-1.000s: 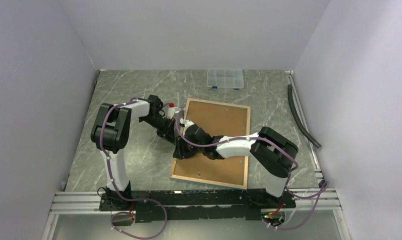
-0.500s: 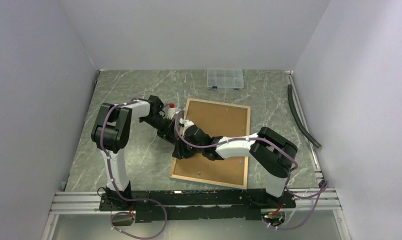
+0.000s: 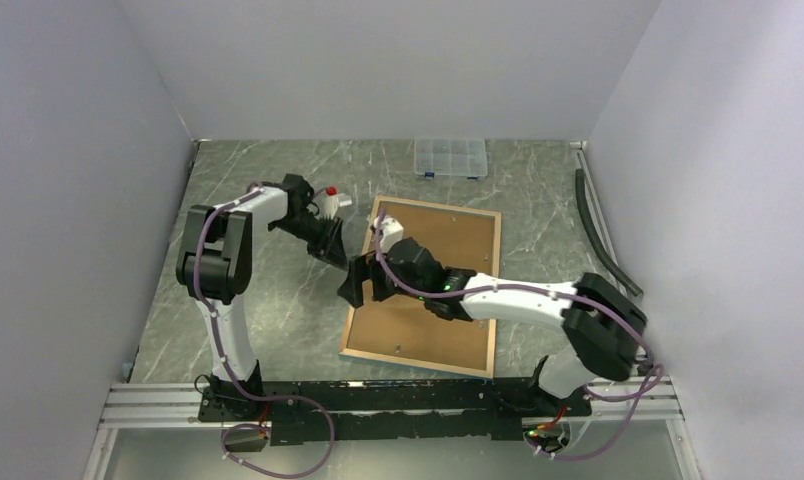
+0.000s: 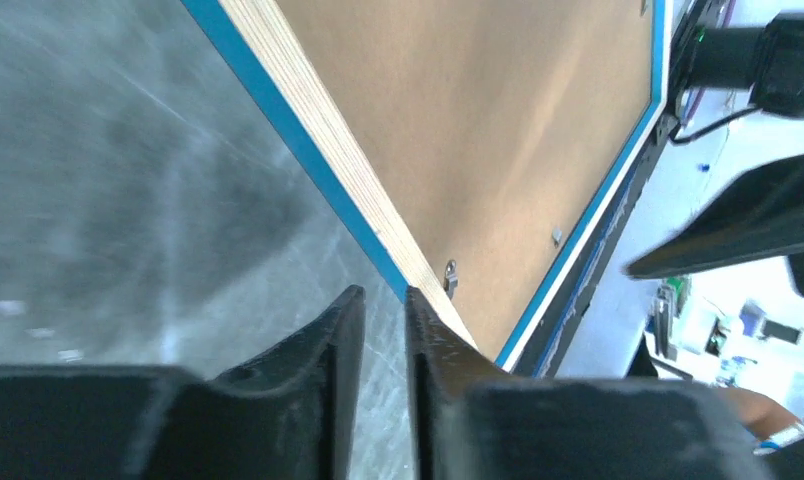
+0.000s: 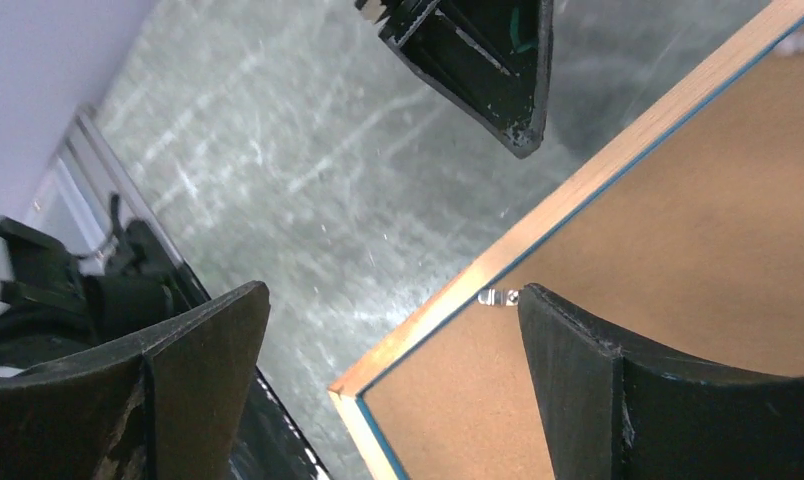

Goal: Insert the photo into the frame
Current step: Install the photo frame at the center of the board, then adjust the photo frame at the center of the board.

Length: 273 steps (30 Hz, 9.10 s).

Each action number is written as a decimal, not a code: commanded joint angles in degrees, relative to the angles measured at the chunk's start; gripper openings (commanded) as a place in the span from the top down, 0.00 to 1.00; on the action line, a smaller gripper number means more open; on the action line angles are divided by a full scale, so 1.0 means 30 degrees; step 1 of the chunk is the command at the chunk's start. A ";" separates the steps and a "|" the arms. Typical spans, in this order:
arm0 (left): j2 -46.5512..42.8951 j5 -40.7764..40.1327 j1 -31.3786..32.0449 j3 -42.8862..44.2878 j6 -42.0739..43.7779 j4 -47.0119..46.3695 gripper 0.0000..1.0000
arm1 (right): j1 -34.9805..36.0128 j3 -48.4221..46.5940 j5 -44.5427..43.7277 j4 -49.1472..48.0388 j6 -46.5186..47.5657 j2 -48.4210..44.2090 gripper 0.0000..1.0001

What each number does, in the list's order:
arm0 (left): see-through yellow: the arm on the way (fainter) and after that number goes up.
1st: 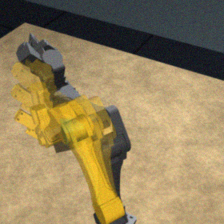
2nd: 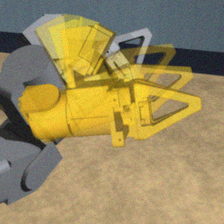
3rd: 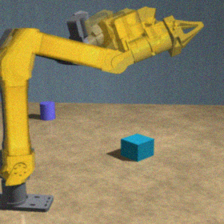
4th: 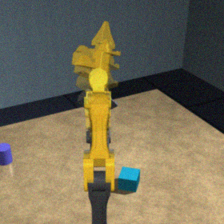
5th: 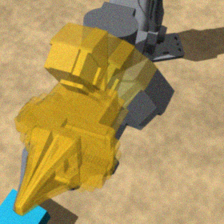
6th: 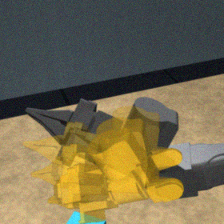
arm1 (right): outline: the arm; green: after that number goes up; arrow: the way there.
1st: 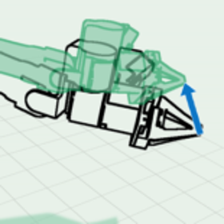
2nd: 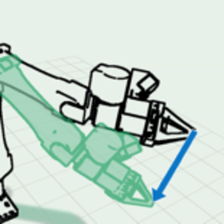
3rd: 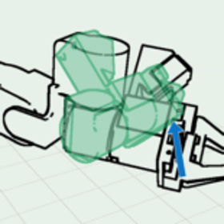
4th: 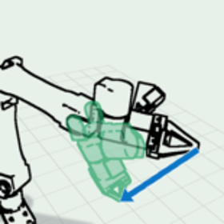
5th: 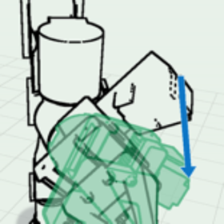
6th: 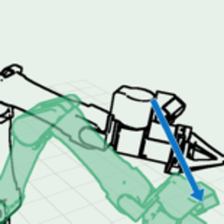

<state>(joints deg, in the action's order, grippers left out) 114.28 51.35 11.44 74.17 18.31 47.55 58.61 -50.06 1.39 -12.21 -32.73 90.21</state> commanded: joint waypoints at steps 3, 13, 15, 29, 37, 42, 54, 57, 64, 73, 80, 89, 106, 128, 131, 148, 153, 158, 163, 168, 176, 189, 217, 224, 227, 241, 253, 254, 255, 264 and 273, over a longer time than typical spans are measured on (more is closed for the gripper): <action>-0.0963 0.1338 -0.0850 0.3224 -0.0661 0.0543 0.46 | -0.0874 -0.0678 -0.7664 0.3680 -0.2444 -0.3021 0.00; 0.1247 0.1077 -0.0837 0.4355 -0.3005 -0.2173 0.45 | -0.3483 -0.1335 -0.2908 0.2113 -0.3968 0.0006 0.06; 0.1569 0.1216 -0.0733 0.3964 -0.3642 -0.3099 0.50 | -0.4048 -0.0946 -0.1942 0.0222 -0.4808 0.0613 0.10; 0.2822 0.1850 -0.0298 0.1963 -0.5145 -0.5190 0.69 | -0.5678 -0.4330 0.0980 -0.2718 -0.7401 0.6447 0.20; 0.3241 0.1606 -0.0255 0.1335 -0.5618 -0.5674 0.75 | -0.5809 -0.4811 0.0723 -0.3443 -0.8660 0.7970 0.25; 0.3332 0.1552 -0.0040 0.1079 -0.5605 -0.5793 0.76 | -0.5875 -0.4952 0.0228 -0.3336 -0.8920 0.8200 0.28; 0.3451 0.1493 0.0370 0.1003 -0.5395 -0.5674 0.80 | -0.5954 -0.4778 -0.0989 -0.2942 -0.8750 0.8164 0.32; 0.3345 0.1602 0.0391 0.0964 -0.5504 -0.5731 0.80 | -0.5951 -0.4949 -0.0953 -0.2886 -0.8608 0.8283 0.33; 0.3328 0.1679 0.0595 0.1024 -0.5486 -0.5653 0.81 | -0.5957 -0.5266 -0.0815 -0.2999 -0.8628 0.8644 0.34; 0.3390 0.1690 0.0727 0.1012 -0.5344 -0.5488 0.83 | -0.5972 -0.5647 -0.1113 -0.2973 -0.8245 0.9044 0.36; 0.3076 0.1508 0.0594 0.1108 -0.5104 -0.5013 0.85 | -0.5803 -0.4350 0.0111 -0.4063 -0.7278 0.7212 0.35; 0.3025 0.1524 0.0434 0.1168 -0.5312 -0.5096 0.87 | -0.5857 -0.3599 0.0461 -0.3703 -0.7809 0.6880 0.34; 0.2684 0.2011 0.0784 0.0757 -0.5537 -0.5222 0.90 | -0.6086 -0.5661 -0.1134 -0.1869 -0.7224 0.8765 0.36; 0.2599 0.2176 0.0888 0.1029 -0.5788 -0.5152 0.91 | -0.6284 -0.5667 0.0001 -0.1983 -0.7196 0.9080 0.36; 0.2642 0.2163 0.1144 0.0973 -0.5866 -0.5286 0.92 | -0.6280 -0.6017 0.0017 -0.1979 -0.7310 0.9410 0.37; 0.0822 0.1954 -0.0732 0.2069 -0.4046 -0.2180 0.78 | -0.6404 -0.5924 0.1170 -0.0511 -0.5470 0.5874 0.22; -0.0151 0.1329 -0.2279 0.3079 -0.1116 0.1317 0.62 | -0.7406 -0.4434 -0.1010 0.4130 -0.4004 0.0891 0.15; -0.1364 0.0708 -0.2216 0.1938 -0.1119 0.1040 0.49 | -1.0034 -0.2189 -0.4210 0.9028 -0.3608 -0.3016 0.06; -0.1657 -0.1364 -0.0359 0.1362 0.0451 0.0386 0.46 | -1.3441 0.0730 -0.4944 1.0239 -0.3317 -0.5828 0.00; -0.1989 -0.4343 0.1041 0.0125 0.3346 0.0395 0.50 | -1.6897 0.1780 -0.2625 0.8796 -0.3162 -0.5364 0.00; -0.4199 -0.7097 0.1772 -0.3270 0.6966 0.0206 0.55 | -1.7785 0.0510 0.0260 0.6689 -0.3208 -0.1257 0.00; -0.7247 -0.6700 0.3250 -0.7165 1.0781 -0.0068 0.61 | -1.6684 -0.3140 0.3620 0.4420 -0.4958 0.4748 0.00; -0.8407 -0.4123 0.5095 -0.2689 1.0385 0.6359 0.61 | -1.0465 -1.5311 0.0948 1.2891 -0.2539 0.6309 0.00; -0.6392 -0.5695 -0.0172 0.2703 0.7305 0.4540 0.59 | -0.9395 -0.3251 0.1293 1.2158 -0.5370 -0.3091 0.00; -0.3035 -0.5867 -0.3291 0.6624 0.5714 0.4018 0.60 | -0.8794 0.0743 0.2094 1.1311 -0.7116 -0.6489 0.00; 0.3023 -1.0858 -0.7007 0.7763 0.4566 0.0437 0.70 | -0.7990 0.6186 0.5761 0.4521 -1.0442 -0.5724 0.00; 0.0003 -0.8511 -0.5916 0.2098 0.6757 0.2050 0.78 | -1.3029 0.2582 0.7009 0.5351 -0.7596 -0.0859 0.00; -0.0383 -0.8166 -0.5575 0.1521 0.7067 0.2351 0.78 | -1.3508 0.1887 0.6902 0.5961 -0.7121 -0.0759 0.00; -0.0768 -0.7949 -0.5092 0.1071 0.7483 0.2733 0.77 | -1.3916 0.1196 0.6768 0.6631 -0.6640 -0.0637 0.00; -0.3336 -0.5216 -0.1176 -0.2503 0.8658 0.4401 0.73 | -1.5446 -0.3599 0.3523 1.1501 -0.4240 0.0562 0.00; -0.4043 -0.3017 -0.2415 -0.2511 0.8810 0.5686 0.70 | -1.6014 -0.2622 -0.1417 1.3587 -0.4260 -0.1759 0.00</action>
<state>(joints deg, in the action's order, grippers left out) 105.75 36.53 8.01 65.43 43.86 61.89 10.37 -58.57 4.95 24.82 -46.41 90.54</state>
